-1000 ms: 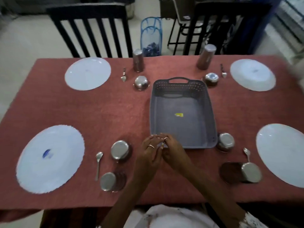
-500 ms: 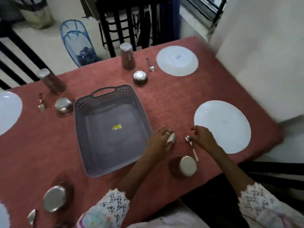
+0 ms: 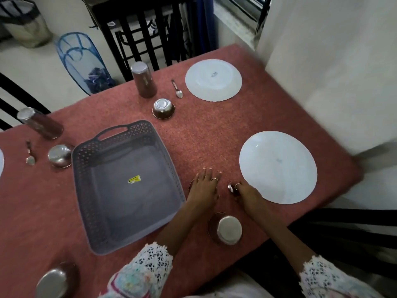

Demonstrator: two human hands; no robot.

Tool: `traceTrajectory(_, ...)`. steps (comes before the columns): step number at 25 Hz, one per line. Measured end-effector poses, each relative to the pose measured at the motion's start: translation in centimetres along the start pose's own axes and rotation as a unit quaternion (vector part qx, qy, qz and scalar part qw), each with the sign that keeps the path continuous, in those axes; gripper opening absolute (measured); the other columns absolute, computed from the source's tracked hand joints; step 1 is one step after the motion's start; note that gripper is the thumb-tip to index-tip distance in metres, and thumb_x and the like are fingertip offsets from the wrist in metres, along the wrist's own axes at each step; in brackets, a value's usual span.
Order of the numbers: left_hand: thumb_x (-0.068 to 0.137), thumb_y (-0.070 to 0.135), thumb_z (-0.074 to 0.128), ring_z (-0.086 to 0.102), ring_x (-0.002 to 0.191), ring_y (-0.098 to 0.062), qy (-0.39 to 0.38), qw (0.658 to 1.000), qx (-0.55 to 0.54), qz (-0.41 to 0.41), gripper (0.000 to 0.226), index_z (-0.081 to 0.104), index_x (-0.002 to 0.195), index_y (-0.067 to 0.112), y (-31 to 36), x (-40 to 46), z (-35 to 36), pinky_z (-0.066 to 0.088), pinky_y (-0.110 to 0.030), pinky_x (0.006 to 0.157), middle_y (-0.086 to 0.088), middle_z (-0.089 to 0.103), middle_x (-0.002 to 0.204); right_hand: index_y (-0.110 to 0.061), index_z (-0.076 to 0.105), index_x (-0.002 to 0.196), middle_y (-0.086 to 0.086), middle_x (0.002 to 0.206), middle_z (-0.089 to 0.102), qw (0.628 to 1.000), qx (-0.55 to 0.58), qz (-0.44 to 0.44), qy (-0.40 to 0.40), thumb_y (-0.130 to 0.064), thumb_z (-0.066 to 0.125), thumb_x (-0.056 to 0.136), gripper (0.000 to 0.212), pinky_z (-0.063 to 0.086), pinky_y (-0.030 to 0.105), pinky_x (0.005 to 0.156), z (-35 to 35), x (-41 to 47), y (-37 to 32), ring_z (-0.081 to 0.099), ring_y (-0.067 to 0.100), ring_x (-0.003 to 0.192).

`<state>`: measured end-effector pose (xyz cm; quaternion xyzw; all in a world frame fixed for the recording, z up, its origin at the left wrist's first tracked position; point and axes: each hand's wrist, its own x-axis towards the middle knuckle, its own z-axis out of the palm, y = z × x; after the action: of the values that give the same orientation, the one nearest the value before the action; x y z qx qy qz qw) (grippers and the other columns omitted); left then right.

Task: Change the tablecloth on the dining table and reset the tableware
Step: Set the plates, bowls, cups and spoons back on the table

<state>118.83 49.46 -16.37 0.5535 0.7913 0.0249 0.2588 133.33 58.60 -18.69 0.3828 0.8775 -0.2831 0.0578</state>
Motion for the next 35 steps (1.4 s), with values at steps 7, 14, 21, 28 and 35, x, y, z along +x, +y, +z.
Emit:
traceTrajectory(7,0.093,0.026,0.049,0.007,0.146,-0.028,0.027,0.999,-0.028,-0.012,0.063,0.021,0.149,0.016,-0.2,0.5,-0.8,0.008,-0.042,0.119,-0.011,0.019,0.155,-0.022,0.055,0.127,0.0,0.121,0.053,0.997,-0.07,0.021,0.031,-0.032,0.051,0.092,0.037,0.049,0.034,0.08,-0.6,1.7,-0.5,0.056,0.019,0.109)
traceTrajectory(14,0.095,0.025,0.046,0.004,0.147,-0.024,0.004,0.999,-0.027,0.037,0.054,0.029,0.147,0.018,0.9,2.2,-1.8,0.002,-0.038,0.118,-0.007,0.02,0.156,-0.041,0.008,0.148,0.015,0.157,0.003,0.966,-0.14,0.218,-0.02,-0.051,0.043,0.093,0.065,0.02,0.068,0.104,-2.7,3.1,2.4,0.003,0.044,0.142)
traceTrajectory(21,0.096,0.024,0.047,0.004,0.147,-0.023,-0.004,0.999,-0.021,0.05,0.056,0.026,0.148,0.018,2.8,3.8,-2.5,0.003,-0.04,0.119,-0.007,0.018,0.157,-0.046,-0.004,0.145,0.013,0.157,-0.008,0.967,-0.147,0.207,-0.03,-0.057,0.044,0.088,0.075,0.019,0.073,0.099,-3.2,3.6,4.1,-0.001,0.046,0.142)
traceTrajectory(28,0.095,0.025,0.047,0.007,0.147,-0.026,0.102,0.992,-0.067,-0.013,0.056,0.029,0.147,0.015,-0.7,1.1,-4.2,0.006,-0.041,0.118,-0.009,0.022,0.155,-0.01,0.049,0.134,0.019,0.142,0.041,0.995,0.004,0.061,0.079,-0.024,0.055,0.093,0.044,0.026,0.053,0.11,-5.0,5.1,-4.5,0.028,0.037,0.137)
traceTrajectory(35,0.088,0.03,0.058,0.009,0.143,-0.042,0.324,0.826,-0.103,-0.45,0.071,0.027,0.147,0.007,-14.0,-8.0,-4.0,0.01,-0.05,0.116,-0.028,0.015,0.152,0.002,0.049,0.121,0.019,0.119,0.058,0.986,0.127,-0.052,-0.096,-0.027,0.06,0.088,0.045,0.045,0.036,0.086,0.5,7.7,-17.0,0.056,0.034,0.109)
